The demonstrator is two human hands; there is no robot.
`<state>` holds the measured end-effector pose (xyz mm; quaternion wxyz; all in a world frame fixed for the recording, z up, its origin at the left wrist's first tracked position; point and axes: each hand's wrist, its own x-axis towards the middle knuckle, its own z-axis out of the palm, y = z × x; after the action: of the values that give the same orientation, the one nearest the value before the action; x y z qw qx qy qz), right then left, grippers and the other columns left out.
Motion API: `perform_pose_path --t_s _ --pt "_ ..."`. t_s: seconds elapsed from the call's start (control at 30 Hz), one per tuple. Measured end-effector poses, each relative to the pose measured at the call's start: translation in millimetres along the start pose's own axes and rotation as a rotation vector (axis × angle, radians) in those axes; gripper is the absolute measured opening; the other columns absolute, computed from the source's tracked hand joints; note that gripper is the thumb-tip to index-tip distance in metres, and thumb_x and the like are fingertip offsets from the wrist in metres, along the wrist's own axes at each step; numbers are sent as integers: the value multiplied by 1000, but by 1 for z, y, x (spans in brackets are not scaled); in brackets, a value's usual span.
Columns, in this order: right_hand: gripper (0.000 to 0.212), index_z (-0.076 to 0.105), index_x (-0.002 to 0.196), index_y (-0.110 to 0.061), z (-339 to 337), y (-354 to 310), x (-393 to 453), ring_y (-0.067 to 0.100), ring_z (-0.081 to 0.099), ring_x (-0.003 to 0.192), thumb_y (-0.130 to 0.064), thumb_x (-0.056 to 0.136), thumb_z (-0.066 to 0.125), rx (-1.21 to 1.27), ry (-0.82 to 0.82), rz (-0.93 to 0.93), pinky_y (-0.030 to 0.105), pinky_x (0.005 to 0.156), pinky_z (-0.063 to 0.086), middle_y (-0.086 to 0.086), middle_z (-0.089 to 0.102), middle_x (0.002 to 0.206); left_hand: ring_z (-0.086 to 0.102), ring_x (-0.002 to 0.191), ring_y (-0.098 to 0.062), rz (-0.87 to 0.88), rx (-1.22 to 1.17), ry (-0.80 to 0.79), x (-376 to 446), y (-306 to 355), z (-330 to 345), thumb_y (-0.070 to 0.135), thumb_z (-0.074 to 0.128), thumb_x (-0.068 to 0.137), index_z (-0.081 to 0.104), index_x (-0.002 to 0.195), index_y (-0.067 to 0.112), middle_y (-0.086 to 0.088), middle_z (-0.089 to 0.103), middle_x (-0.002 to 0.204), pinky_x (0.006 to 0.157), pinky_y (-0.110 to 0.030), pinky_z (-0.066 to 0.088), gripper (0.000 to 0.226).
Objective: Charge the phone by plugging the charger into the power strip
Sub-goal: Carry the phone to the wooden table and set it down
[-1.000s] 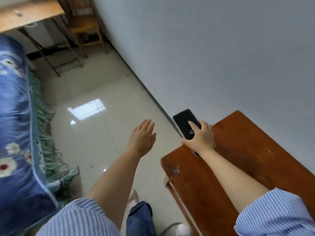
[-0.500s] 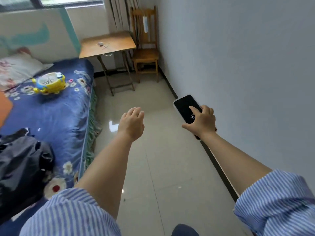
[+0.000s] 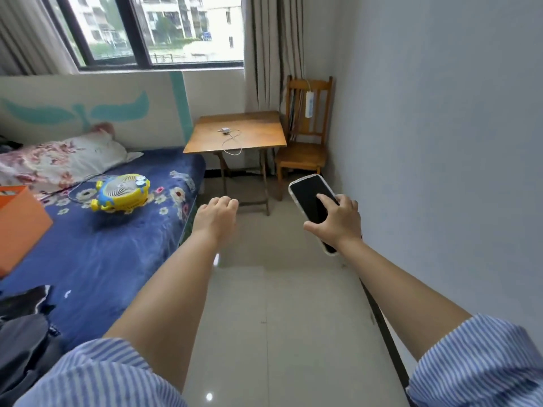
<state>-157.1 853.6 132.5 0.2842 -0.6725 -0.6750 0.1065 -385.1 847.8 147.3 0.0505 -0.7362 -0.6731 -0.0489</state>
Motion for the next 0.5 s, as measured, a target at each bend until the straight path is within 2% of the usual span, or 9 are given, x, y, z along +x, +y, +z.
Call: perform_pose_path --t_s 0.13,0.23,0.5 --pt "66 44 129 -20 19 -19 109 34 36 115 -36 69 68 51 -18 6 41 95 39 18 45 125 42 123 -30 -104 -56 48 91 -22 -7 14 45 89 44 126 7 -12 49 133 99 -41 38 38" --pt "67 42 130 -21 35 -32 174 34 34 118 -36 70 66 73 -43 20 39 96 38 18 44 127 46 118 -31 -175 -94 75 148 -40 -9 17 46 89 46 122 7 -13 53 128 93 -41 43 35" --pt "66 42 129 -22 109 -65 367 34 33 120 -37 70 65 46 -65 20 40 94 39 17 44 128 44 118 -31 -255 -167 80 339 -118 13 19 44 89 47 119 6 -14 51 129 91 -42 42 33"
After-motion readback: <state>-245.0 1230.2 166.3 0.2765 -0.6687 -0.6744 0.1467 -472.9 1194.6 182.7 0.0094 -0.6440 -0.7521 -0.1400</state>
